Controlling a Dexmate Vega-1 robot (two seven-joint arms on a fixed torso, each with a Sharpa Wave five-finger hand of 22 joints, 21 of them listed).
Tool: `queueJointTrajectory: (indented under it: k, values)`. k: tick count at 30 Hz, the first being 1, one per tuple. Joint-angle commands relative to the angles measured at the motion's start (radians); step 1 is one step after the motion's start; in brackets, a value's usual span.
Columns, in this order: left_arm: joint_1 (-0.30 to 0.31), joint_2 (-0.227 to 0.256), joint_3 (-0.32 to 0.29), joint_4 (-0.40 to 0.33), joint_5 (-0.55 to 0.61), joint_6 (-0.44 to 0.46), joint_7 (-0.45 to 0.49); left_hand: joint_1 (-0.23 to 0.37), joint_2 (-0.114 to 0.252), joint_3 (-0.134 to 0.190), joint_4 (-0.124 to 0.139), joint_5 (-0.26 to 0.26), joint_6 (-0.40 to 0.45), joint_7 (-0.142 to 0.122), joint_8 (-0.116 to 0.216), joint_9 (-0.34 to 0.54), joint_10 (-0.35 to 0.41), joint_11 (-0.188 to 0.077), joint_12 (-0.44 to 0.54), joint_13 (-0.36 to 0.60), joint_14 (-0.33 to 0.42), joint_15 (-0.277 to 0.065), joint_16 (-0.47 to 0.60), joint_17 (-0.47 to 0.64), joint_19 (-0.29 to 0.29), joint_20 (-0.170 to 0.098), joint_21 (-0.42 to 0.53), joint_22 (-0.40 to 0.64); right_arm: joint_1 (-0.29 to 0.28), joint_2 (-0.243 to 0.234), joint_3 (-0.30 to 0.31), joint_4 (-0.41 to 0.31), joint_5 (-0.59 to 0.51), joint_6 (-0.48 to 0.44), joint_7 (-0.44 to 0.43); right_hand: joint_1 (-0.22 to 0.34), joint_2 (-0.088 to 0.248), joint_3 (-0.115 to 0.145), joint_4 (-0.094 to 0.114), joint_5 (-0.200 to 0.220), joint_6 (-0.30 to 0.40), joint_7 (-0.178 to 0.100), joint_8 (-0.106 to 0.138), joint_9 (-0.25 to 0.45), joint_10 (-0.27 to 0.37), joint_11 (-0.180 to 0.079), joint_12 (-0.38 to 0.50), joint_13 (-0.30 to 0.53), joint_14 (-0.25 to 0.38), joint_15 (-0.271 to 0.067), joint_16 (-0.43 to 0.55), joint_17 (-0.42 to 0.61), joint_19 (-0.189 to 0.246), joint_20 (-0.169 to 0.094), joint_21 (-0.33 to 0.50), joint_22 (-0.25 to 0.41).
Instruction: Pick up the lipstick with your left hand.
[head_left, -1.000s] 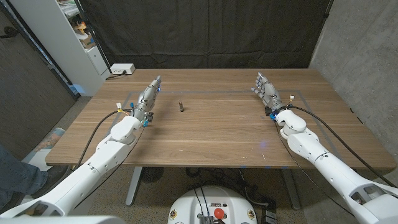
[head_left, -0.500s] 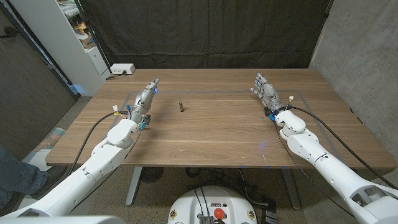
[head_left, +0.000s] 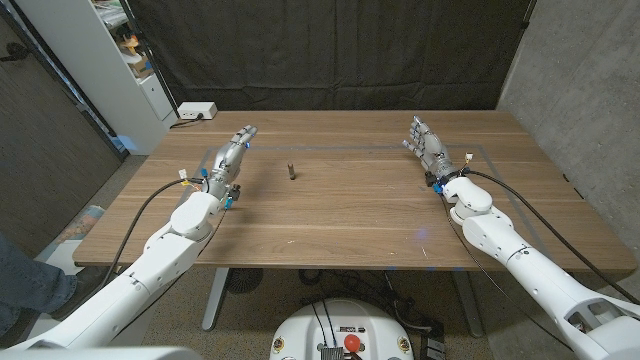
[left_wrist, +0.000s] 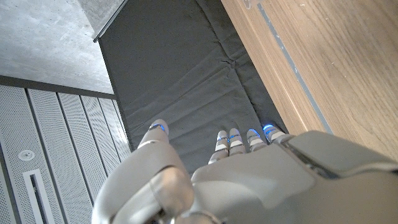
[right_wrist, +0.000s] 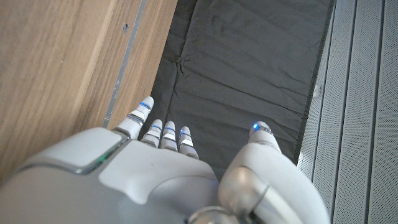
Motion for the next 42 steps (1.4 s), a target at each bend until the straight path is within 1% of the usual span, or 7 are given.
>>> queueJointTrajectory:
  k: [1, 5, 12, 18, 30, 34, 42]
  values:
    - [0.023, 0.016, -0.012, -0.031, 0.034, 0.01, 0.032, 0.022, 0.003, 0.004, -0.014, -0.005, 0.01, 0.0, 0.006, 0.003, 0.006, -0.001, 0.009, 0.004, -0.003, -0.005, -0.003, 0.002, -0.09, 0.015, 0.0, 0.006, 0.0, -0.006, 0.002, -0.005, -0.001, -0.002, 0.003, 0.001, 0.007, -0.002, -0.004, 0.005, 0.006, 0.004, 0.003, 0.002, 0.005, 0.008, 0.005, 0.004, 0.003, 0.002, 0.004, 0.0, 0.001, 0.003, 0.001, 0.005]
    - [0.039, 0.024, -0.018, -0.048, 0.05, 0.015, 0.048, 0.033, 0.004, 0.007, -0.021, -0.007, 0.013, 0.001, 0.008, 0.003, 0.007, -0.004, 0.009, 0.005, -0.003, -0.004, -0.003, 0.002, -0.09, 0.017, 0.0, 0.006, 0.003, -0.004, 0.0, -0.002, -0.001, -0.002, 0.006, 0.001, 0.008, -0.002, -0.004, 0.005, 0.007, 0.004, 0.003, 0.002, 0.005, 0.008, 0.005, 0.004, 0.003, 0.002, 0.004, 0.0, 0.001, 0.004, 0.001, 0.005]
    - [0.051, 0.036, -0.022, -0.07, 0.079, 0.034, 0.072, 0.052, 0.004, 0.014, -0.034, -0.01, 0.016, -0.001, 0.008, 0.003, 0.01, -0.005, 0.01, 0.006, -0.001, -0.001, -0.002, 0.002, -0.092, 0.035, 0.0, 0.006, 0.011, 0.005, -0.002, 0.014, 0.003, 0.001, 0.013, 0.001, 0.008, -0.003, -0.005, 0.006, 0.007, 0.003, 0.002, 0.002, 0.008, 0.009, 0.006, 0.004, 0.006, 0.003, 0.005, -0.001, 0.0, 0.003, 0.001, 0.005]
    - [0.056, 0.038, -0.024, -0.079, 0.091, 0.04, 0.08, 0.071, 0.004, 0.019, -0.047, -0.014, 0.012, 0.002, 0.007, 0.004, 0.008, 0.003, 0.009, 0.007, 0.0, 0.007, -0.002, 0.003, -0.091, 0.039, 0.001, 0.007, 0.016, 0.01, -0.004, 0.026, 0.004, 0.008, 0.02, 0.0, 0.007, -0.003, -0.005, 0.006, 0.007, 0.002, 0.002, 0.002, 0.008, 0.009, 0.006, 0.004, 0.006, 0.004, 0.005, -0.001, 0.0, 0.003, 0.001, 0.005]
    - [0.066, 0.043, -0.023, -0.098, 0.122, 0.049, 0.094, 0.09, 0.003, 0.025, -0.058, -0.017, 0.013, 0.003, 0.007, 0.004, 0.01, -0.002, 0.01, 0.008, 0.002, 0.008, -0.001, 0.003, -0.092, 0.045, 0.001, 0.007, 0.018, 0.011, -0.003, 0.037, 0.004, 0.018, 0.027, 0.001, 0.008, -0.004, -0.006, 0.007, 0.006, 0.001, 0.001, 0.002, 0.012, 0.008, 0.007, 0.004, 0.006, 0.005, 0.005, -0.001, -0.001, 0.004, 0.001, 0.005]
    - [0.067, 0.048, -0.02, -0.105, 0.14, 0.054, 0.099, 0.096, 0.002, 0.026, -0.061, -0.018, 0.015, 0.002, 0.008, 0.004, 0.011, -0.001, 0.01, 0.008, 0.002, 0.009, -0.002, 0.003, -0.095, 0.047, 0.0, 0.007, 0.014, 0.01, 0.0, 0.031, 0.006, 0.015, 0.021, 0.002, 0.009, -0.004, -0.007, 0.008, 0.008, 0.001, 0.002, 0.002, 0.026, 0.009, 0.012, 0.004, 0.01, 0.003, 0.005, -0.002, 0.0, 0.005, 0.001, 0.005]
    - [0.08, 0.06, -0.022, -0.13, 0.164, 0.078, 0.115, 0.106, 0.001, 0.028, -0.066, -0.021, 0.017, 0.002, 0.008, 0.004, 0.013, -0.001, 0.011, 0.009, 0.002, 0.008, -0.002, 0.003, -0.097, 0.046, 0.0, 0.007, 0.008, 0.008, 0.004, 0.026, 0.009, 0.017, 0.018, 0.003, 0.01, -0.004, -0.008, 0.009, 0.011, 0.002, 0.002, 0.002, 0.024, 0.007, 0.01, 0.005, 0.013, 0.0, 0.006, -0.002, 0.001, 0.004, 0.001, 0.005]
